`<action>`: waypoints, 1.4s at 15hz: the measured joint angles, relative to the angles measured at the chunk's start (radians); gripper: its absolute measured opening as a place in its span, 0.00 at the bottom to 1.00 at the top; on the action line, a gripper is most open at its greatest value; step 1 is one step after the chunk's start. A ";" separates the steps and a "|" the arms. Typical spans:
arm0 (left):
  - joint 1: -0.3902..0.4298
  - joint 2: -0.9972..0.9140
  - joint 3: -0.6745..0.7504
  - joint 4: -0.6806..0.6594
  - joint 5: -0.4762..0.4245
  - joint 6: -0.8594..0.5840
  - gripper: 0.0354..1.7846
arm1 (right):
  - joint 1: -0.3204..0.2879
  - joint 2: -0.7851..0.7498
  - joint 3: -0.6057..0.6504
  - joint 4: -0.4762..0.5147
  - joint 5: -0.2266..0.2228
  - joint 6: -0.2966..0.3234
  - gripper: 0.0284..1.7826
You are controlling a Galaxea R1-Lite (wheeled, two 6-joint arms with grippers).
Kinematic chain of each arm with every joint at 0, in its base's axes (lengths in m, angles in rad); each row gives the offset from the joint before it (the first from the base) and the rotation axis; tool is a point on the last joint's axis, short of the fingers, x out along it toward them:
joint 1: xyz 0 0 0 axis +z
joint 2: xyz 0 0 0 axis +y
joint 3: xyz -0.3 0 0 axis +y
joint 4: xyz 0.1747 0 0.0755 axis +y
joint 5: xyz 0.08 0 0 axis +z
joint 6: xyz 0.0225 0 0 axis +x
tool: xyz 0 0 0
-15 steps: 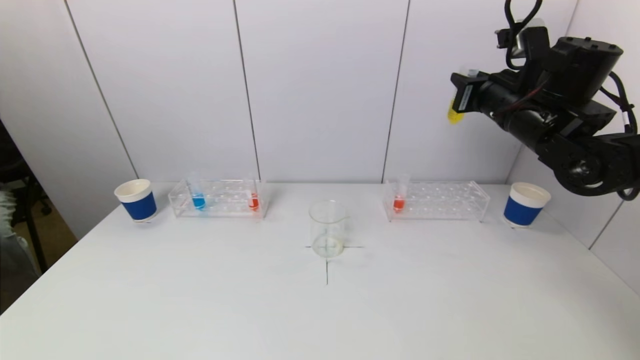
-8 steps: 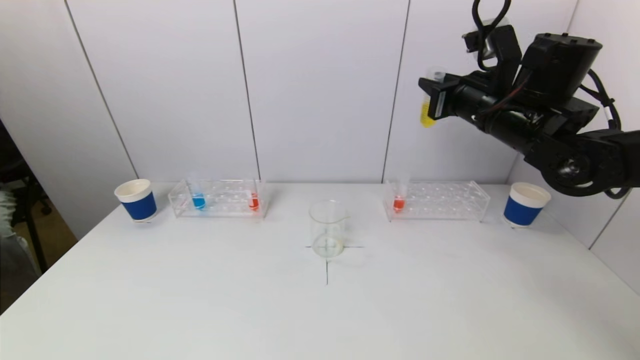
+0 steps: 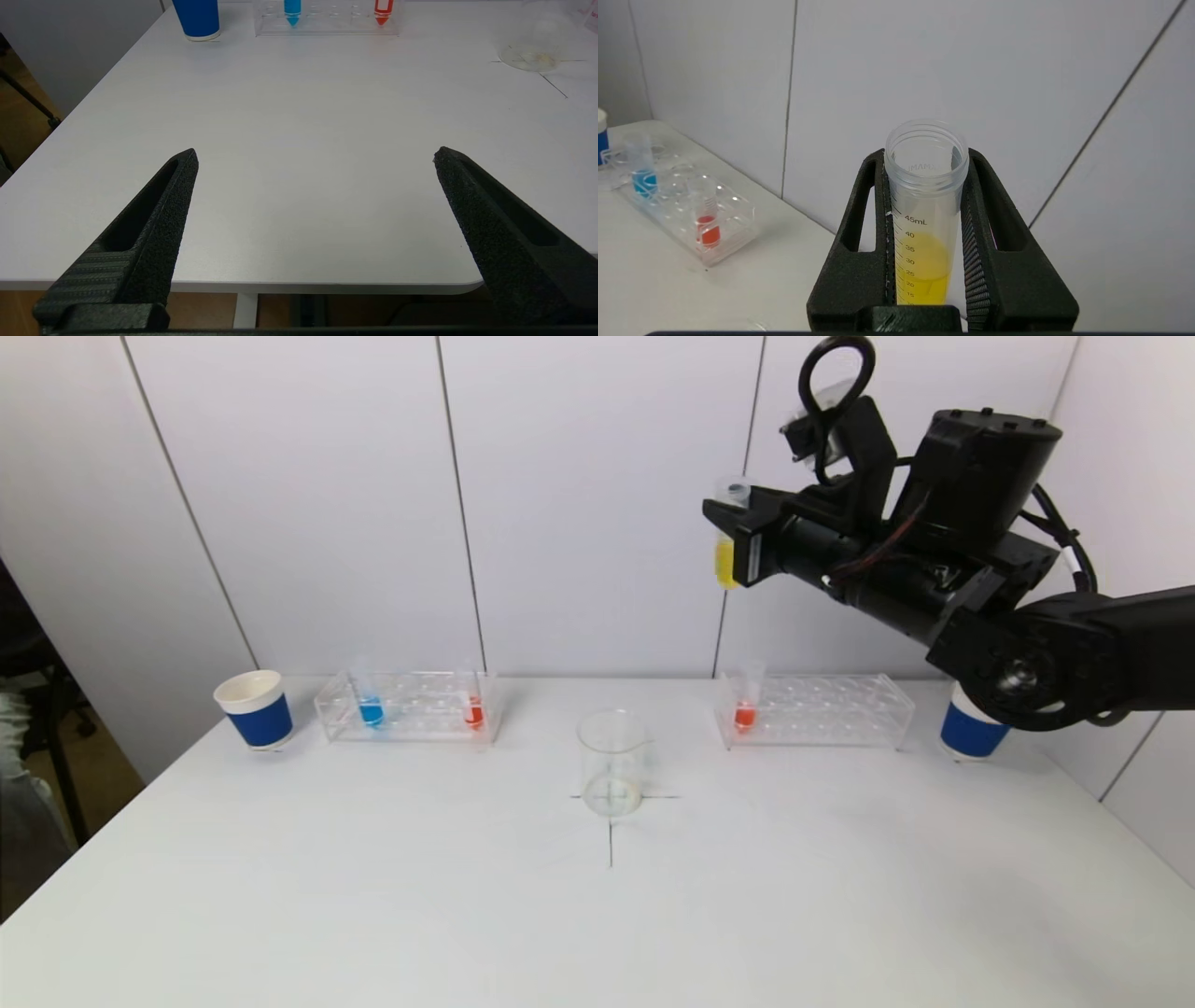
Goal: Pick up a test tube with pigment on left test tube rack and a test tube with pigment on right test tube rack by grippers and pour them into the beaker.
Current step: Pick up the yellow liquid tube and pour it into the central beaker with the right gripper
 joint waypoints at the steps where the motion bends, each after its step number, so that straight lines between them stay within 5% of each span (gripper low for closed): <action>1: 0.000 0.000 0.000 0.001 -0.001 0.000 0.99 | 0.002 0.004 0.004 0.000 0.022 -0.024 0.25; 6: 0.000 0.000 0.000 0.000 -0.001 0.000 0.99 | 0.016 0.047 0.020 -0.053 0.069 -0.182 0.25; 16: 0.000 0.000 0.000 0.000 -0.001 0.000 0.99 | -0.013 0.140 0.025 -0.088 0.296 -0.479 0.25; 21: 0.000 0.000 0.000 0.000 -0.001 0.000 0.99 | -0.014 0.182 0.025 -0.083 0.354 -0.611 0.25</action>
